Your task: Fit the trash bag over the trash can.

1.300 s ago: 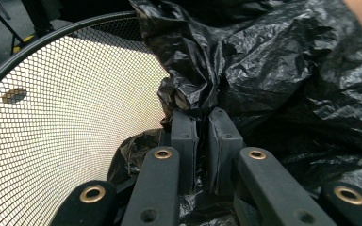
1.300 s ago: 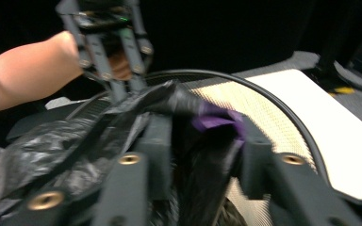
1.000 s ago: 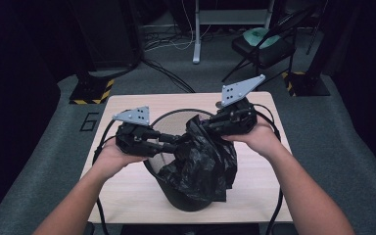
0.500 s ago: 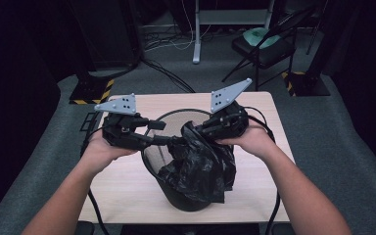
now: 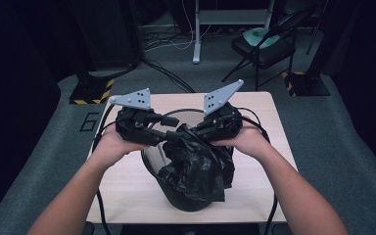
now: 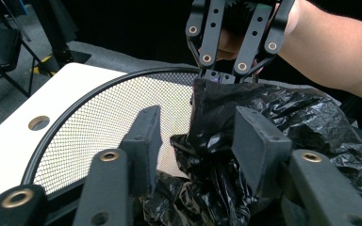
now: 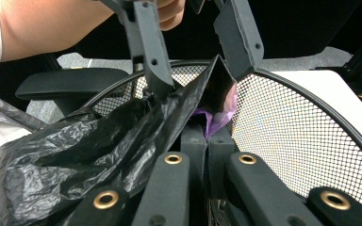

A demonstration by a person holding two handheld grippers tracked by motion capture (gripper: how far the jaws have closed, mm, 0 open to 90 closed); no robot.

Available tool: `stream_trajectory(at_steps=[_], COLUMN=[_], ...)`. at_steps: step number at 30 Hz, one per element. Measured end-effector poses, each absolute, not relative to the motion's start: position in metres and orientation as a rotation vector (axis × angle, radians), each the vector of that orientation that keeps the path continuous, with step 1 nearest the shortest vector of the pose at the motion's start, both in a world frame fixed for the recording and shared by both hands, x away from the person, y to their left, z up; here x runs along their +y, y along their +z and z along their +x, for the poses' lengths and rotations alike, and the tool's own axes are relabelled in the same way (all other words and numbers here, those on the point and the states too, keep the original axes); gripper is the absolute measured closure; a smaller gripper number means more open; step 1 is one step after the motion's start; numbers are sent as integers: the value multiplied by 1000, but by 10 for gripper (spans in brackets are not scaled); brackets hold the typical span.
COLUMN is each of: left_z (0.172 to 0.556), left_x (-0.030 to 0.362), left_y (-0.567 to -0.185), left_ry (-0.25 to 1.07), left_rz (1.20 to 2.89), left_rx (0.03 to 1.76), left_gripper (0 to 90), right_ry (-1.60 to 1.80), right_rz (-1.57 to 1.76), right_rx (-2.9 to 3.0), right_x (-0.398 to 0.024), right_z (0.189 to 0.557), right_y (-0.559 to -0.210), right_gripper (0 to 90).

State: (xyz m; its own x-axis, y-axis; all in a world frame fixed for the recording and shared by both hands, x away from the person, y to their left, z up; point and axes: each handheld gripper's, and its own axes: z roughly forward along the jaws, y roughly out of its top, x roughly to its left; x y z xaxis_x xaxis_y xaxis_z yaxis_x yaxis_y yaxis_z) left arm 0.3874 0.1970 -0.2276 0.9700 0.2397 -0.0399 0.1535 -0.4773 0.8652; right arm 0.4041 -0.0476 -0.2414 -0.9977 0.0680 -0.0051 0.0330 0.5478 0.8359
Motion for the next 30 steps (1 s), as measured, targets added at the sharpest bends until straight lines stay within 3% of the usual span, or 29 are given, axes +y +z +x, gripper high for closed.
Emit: stream_trajectory(at_steps=[5,8,13,21,30], left_z=[384,382,381,382,381], left_x=[195,198,207,214,211], left_y=[-229,-231,-236,-241,-243], left_ry=[114,121,135,138,117], left_rz=[2087,2086,2085,2069,2069], left_rx=[218,218,239,261,251], left_gripper=[808,876,890,889,887], right_ry=[1475,1476,1490,1519,1539], right_rz=[91,99,157,138,104], right_rx=[2736,2732,2706,2647,2601], right_x=[-47,-48,-55,-65,-65], right_z=[404,404,406,401,397], right_y=[-244,-245,-244,-238,-234], right_gripper=[878,852,730,794,801])
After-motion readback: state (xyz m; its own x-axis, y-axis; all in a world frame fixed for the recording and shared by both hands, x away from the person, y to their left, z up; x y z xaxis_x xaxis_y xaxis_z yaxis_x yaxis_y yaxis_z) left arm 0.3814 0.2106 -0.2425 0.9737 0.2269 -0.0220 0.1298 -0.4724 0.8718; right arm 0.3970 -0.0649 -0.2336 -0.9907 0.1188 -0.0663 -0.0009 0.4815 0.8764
